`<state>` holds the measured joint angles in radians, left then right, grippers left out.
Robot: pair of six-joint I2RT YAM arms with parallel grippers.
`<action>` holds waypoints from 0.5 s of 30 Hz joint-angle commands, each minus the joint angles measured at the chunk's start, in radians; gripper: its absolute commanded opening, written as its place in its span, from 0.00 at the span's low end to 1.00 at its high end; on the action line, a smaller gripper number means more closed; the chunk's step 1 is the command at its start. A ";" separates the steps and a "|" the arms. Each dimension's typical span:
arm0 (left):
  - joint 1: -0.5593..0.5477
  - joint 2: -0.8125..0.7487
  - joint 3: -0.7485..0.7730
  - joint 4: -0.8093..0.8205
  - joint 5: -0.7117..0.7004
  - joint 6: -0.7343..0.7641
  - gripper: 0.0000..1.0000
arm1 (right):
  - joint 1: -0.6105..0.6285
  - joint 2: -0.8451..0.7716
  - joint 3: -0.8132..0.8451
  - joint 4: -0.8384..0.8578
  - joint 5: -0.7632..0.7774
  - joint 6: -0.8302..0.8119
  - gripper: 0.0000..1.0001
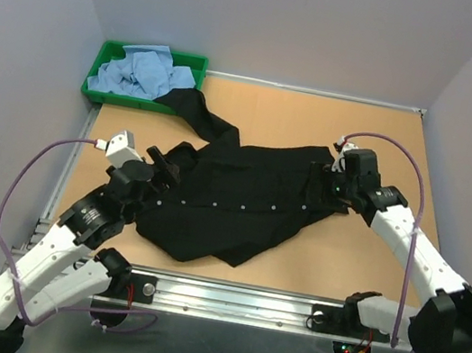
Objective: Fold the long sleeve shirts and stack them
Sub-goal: Move the shirt to the center of the board
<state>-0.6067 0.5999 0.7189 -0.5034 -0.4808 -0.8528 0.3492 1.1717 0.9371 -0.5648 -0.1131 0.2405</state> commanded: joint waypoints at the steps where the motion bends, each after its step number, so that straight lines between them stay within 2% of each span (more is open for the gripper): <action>1: 0.013 0.089 -0.041 0.071 -0.027 0.084 0.90 | 0.017 0.084 -0.018 0.084 -0.013 0.040 0.93; 5: 0.082 0.165 -0.078 0.164 0.069 0.181 0.91 | 0.045 0.158 -0.012 0.109 0.029 0.062 0.92; 6: 0.132 0.179 -0.091 0.213 0.099 0.201 0.90 | 0.050 0.173 -0.006 0.114 0.044 0.063 0.92; 11: 0.260 0.268 -0.108 0.336 0.274 0.265 0.91 | 0.056 0.253 0.038 0.117 0.188 0.057 0.91; 15: 0.288 0.348 -0.082 0.387 0.281 0.285 0.91 | 0.056 0.325 0.124 0.117 0.288 0.034 0.90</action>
<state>-0.3374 0.9031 0.6132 -0.2272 -0.2596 -0.6273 0.4011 1.4509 0.9436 -0.4946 0.0425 0.2913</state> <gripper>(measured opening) 0.903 0.905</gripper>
